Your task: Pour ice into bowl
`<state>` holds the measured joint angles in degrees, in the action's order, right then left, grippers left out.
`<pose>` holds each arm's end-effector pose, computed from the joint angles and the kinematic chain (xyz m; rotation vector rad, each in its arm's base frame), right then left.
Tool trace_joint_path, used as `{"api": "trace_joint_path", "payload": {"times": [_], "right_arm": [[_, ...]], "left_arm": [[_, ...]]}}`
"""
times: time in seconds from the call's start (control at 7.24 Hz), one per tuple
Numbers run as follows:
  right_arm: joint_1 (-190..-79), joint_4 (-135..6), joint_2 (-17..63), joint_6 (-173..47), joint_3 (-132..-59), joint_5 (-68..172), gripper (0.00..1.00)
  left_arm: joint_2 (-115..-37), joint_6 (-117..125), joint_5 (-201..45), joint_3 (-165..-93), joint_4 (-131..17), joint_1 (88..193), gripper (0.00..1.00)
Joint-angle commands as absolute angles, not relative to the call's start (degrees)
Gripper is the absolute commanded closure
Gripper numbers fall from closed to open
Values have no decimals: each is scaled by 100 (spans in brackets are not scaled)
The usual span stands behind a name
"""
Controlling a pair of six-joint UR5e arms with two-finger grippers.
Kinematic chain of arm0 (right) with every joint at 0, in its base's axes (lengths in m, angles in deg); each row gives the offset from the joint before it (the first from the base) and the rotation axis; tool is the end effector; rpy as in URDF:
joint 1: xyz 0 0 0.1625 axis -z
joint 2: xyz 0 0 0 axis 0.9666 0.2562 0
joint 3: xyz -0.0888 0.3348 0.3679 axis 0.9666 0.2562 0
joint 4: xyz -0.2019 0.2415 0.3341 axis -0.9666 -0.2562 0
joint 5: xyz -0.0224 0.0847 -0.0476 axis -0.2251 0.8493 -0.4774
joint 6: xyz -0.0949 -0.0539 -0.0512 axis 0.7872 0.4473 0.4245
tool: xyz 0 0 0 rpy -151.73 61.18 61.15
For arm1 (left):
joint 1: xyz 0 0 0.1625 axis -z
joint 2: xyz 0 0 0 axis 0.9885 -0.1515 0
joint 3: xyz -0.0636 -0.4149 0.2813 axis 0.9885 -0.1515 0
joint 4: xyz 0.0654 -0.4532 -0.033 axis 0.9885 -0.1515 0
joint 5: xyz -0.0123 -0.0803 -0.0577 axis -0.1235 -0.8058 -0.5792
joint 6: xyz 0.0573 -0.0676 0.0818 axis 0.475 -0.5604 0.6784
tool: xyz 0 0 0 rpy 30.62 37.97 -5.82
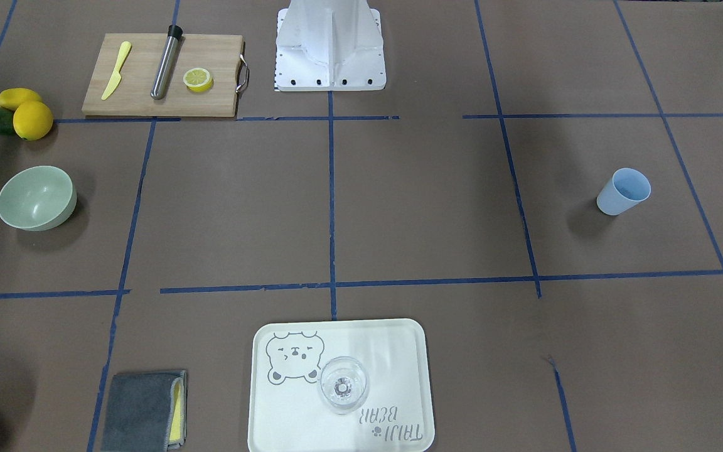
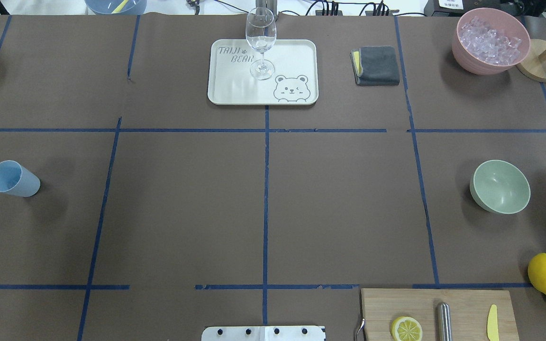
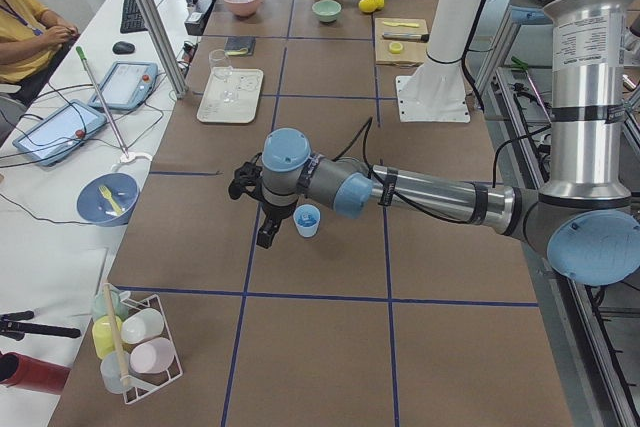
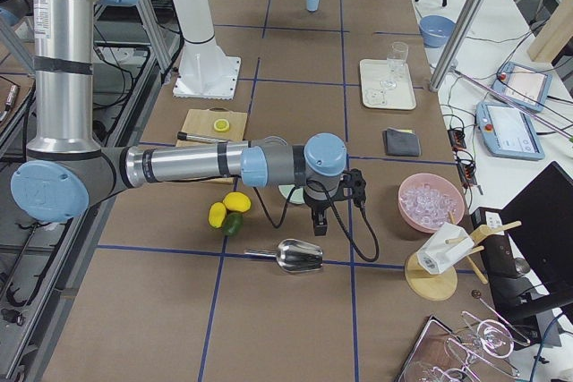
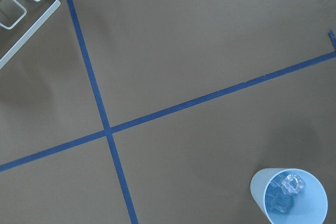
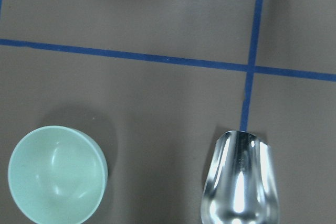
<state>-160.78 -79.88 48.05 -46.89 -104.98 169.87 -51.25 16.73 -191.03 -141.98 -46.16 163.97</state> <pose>0.0014 -0.5017 0.6753 0.0530 -0.8924 -0.1070 0.0177 -0.5185 0.6356 0.3328 0.8000 0.2475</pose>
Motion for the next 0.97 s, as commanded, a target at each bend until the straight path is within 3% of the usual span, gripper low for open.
{"api": "trace_joint_path", "payload": {"times": [0.0, 0.41, 0.83], "right_arm": [[-15533, -7326, 5090, -5307, -10580, 17251, 0], [-14189, -4663, 5600, -8135, -10396, 16293, 4], [-13397, -4077, 5549, -9081, -10168, 15633, 6]], "left_arm": [[-5116, 1688, -19106, -14228, -4734, 16381, 0], [-5107, 1688, -19106, -14229, -4884, 16381, 0], [-5107, 1688, -19106, -14229, -4884, 16381, 0]]}}
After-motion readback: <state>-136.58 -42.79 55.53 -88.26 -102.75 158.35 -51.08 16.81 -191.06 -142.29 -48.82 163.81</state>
